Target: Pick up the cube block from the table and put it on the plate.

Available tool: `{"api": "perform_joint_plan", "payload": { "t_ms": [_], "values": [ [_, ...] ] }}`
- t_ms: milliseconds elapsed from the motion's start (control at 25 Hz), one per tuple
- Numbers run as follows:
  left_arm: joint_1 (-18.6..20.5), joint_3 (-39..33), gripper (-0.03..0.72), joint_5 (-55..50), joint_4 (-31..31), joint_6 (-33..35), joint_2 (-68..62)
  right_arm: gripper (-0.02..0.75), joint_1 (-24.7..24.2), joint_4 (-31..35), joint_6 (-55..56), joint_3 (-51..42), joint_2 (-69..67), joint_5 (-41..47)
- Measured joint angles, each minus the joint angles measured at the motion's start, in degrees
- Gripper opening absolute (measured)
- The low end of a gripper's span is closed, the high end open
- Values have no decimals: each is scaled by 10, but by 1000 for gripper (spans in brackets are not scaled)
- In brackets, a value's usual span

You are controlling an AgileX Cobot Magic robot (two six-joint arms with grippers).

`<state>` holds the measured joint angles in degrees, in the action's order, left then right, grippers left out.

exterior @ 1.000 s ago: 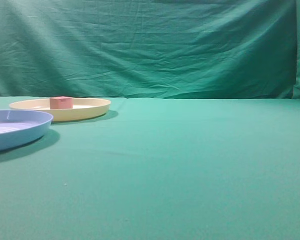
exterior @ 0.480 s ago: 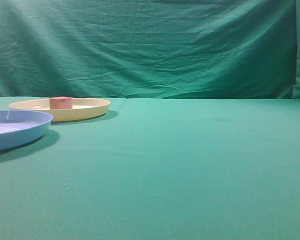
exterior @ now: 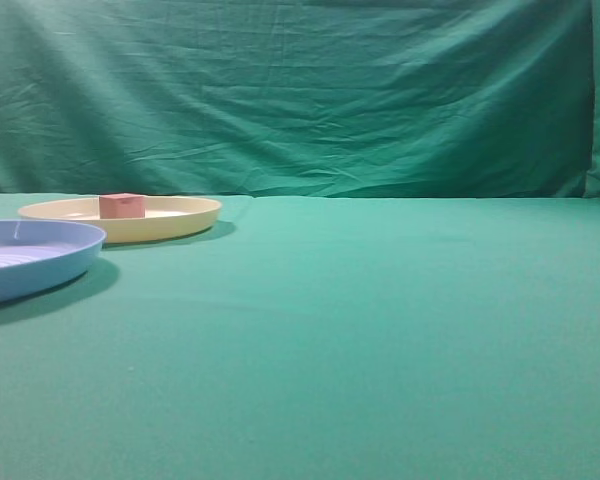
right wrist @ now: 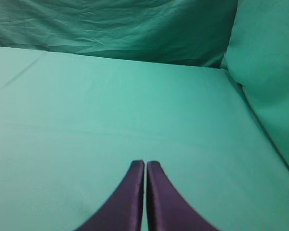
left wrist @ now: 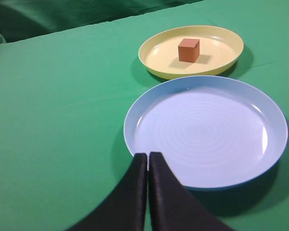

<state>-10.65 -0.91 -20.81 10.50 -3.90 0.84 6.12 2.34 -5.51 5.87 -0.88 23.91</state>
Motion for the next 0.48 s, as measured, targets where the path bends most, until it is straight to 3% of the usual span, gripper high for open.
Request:
{"api": "perform_joint_plan", "payload": {
  "t_ms": [200, 480],
  "values": [
    [0, 0, 0, 0, 0, 0, 0, 0, -12, -8, 0, -68, 15, -10],
    [0, 0, 0, 0, 0, 0, 0, 0, -14, -11, 0, -73, 15, -16]
  ]
}}
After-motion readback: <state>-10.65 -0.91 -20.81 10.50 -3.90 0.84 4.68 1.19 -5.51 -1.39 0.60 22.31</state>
